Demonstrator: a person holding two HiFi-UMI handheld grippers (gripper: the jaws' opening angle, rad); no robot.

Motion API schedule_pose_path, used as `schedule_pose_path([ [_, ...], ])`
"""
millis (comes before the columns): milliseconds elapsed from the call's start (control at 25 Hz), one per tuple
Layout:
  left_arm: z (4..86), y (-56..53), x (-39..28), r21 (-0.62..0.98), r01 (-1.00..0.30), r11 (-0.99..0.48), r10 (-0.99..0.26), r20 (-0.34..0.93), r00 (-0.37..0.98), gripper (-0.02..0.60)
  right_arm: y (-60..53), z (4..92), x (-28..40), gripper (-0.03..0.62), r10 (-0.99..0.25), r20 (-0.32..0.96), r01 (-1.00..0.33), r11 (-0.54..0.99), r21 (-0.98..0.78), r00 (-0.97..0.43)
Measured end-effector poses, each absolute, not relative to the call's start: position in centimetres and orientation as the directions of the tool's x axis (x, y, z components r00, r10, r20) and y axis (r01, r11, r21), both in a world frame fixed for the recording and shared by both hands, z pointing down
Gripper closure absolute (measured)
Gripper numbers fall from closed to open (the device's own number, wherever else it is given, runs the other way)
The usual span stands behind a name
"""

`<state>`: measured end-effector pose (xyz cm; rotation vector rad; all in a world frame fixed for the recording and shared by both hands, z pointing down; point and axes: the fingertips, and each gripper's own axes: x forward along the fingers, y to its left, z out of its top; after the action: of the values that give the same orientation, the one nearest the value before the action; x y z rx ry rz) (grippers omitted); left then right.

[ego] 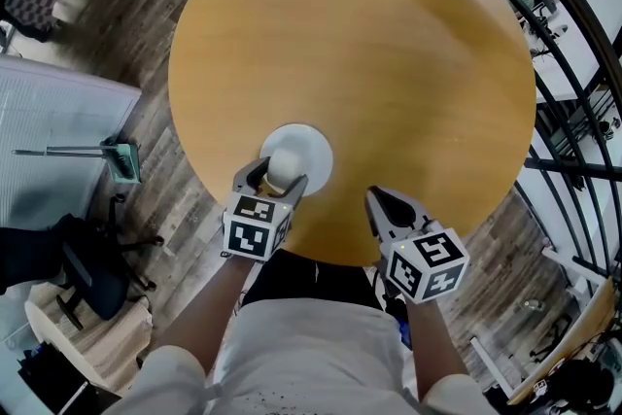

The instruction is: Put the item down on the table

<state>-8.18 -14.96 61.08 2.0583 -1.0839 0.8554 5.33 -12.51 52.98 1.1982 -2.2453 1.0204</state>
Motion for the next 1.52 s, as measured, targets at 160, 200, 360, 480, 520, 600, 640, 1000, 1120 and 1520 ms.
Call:
schedule_pose_path([
  [160, 62.4, -15.3, -7.9, 0.234, -0.865, -0.445, -0.421, 0.797, 0.432, 0.262, -12.5, 53.4, 5.3, 0.569, -0.539, 0.633, -0.832, 0.363, -0.421, -0.555],
  [200, 62.7, -15.4, -7.8, 0.231, -0.864, -0.447, -0.416, 0.802, 0.429, 0.262, -12.5, 53.5, 5.4, 0.569, -0.538, 0.634, -0.831, 0.361, -0.422, -0.556],
  [360, 63.8, -15.6, -7.3, 0.22, -0.859, -0.462, -0.392, 0.818, 0.42, 0.262, -12.6, 53.7, 5.5, 0.569, -0.535, 0.637, -0.832, 0.358, -0.425, -0.555],
  [480, 64.4, -15.5, -7.0, 0.213, -0.853, -0.476, -0.376, 0.828, 0.416, 0.262, -12.7, 53.8, 5.6, 0.569, -0.534, 0.638, -0.832, 0.354, -0.428, -0.555],
  [520, 64.6, -15.6, -6.9, 0.209, -0.851, -0.481, -0.372, 0.831, 0.414, 0.262, -12.7, 53.8, 5.7, 0.569, -0.534, 0.638, -0.832, 0.352, -0.428, -0.555],
  [600, 64.9, -15.7, -6.9, 0.204, -0.85, -0.485, -0.368, 0.834, 0.411, 0.262, -12.6, 53.9, 5.7, 0.569, -0.532, 0.641, -0.833, 0.349, -0.43, -0.553],
  [640, 65.0, -15.7, -7.0, 0.203, -0.851, -0.484, -0.368, 0.835, 0.409, 0.262, -12.5, 54.0, 5.7, 0.569, -0.531, 0.642, -0.833, 0.347, -0.431, -0.553],
  [1000, 66.2, -15.9, -6.8, 0.189, -0.852, -0.489, -0.355, 0.849, 0.391, 0.262, -12.4, 54.5, 6.0, 0.569, -0.525, 0.647, -0.833, 0.337, -0.439, -0.554],
  [1120, 66.4, -15.9, -6.8, 0.174, -0.85, -0.498, -0.351, 0.856, 0.381, 0.262, -12.4, 54.7, 6.0, 0.569, -0.523, 0.649, -0.833, 0.332, -0.442, -0.552],
  [1520, 66.8, -16.1, -6.7, 0.16, -0.851, -0.5, -0.341, 0.867, 0.363, 0.262, -12.5, 54.9, 6.2, 0.569, -0.522, 0.648, -0.832, 0.326, -0.449, -0.554],
])
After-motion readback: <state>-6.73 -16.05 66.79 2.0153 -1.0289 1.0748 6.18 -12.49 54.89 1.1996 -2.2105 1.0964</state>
